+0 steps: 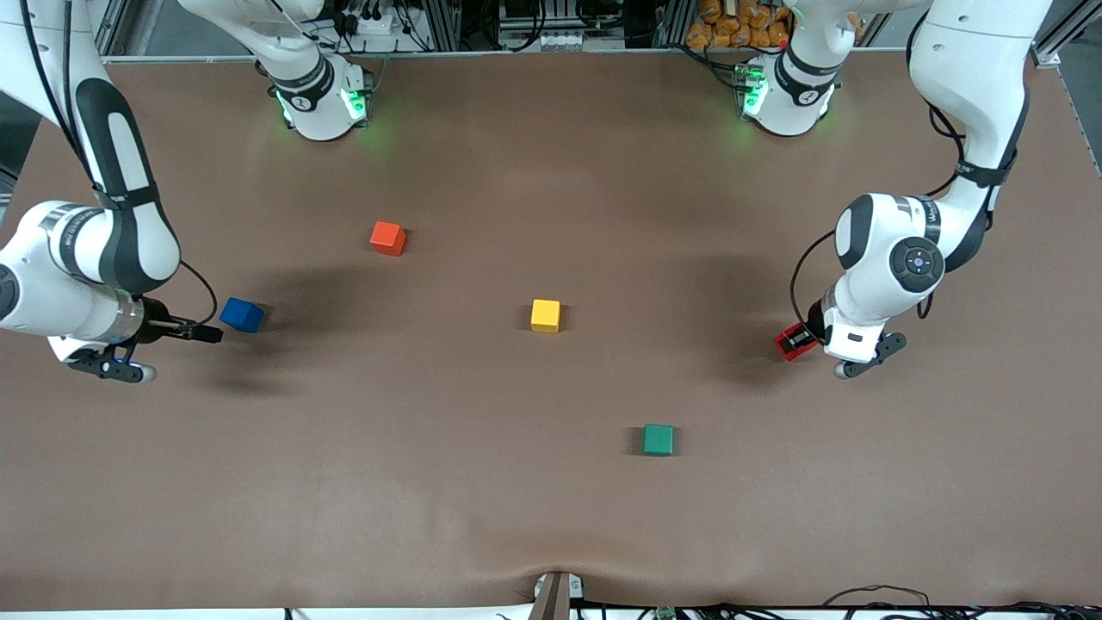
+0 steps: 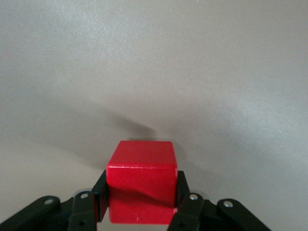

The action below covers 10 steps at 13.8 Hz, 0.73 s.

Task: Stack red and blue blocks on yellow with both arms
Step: 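Close the left gripper on the red cube while the right gripper reaches the blue cube, then lift the red cube with the left gripper while the right gripper grasps the blue cube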

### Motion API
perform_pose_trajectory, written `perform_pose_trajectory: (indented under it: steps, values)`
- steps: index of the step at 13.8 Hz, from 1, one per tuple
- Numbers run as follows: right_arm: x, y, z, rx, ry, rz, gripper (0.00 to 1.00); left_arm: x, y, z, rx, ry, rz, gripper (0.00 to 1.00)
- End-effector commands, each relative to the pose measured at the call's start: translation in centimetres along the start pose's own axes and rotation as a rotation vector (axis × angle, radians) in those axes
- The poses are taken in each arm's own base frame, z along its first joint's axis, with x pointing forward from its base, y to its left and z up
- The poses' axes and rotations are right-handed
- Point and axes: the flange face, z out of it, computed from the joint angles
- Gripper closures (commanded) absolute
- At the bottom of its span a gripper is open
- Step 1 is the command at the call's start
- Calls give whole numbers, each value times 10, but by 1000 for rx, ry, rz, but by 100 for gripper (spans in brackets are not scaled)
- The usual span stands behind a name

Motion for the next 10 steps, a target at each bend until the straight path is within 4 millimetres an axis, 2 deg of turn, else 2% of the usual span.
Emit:
perform_pose_trajectory:
  steps: [1, 6, 10]
  values:
    - [-4, 6, 8, 47, 1, -12, 0, -8, 10, -33, 19, -5, 14, 100]
    - [-10, 2, 26, 47, 3, -11, 0, -13, 39, -69, 47, -43, -19, 100]
    - [-17, -5, 41, 43, 2, -20, 0, -34, 77, -90, 42, -55, -23, 100]
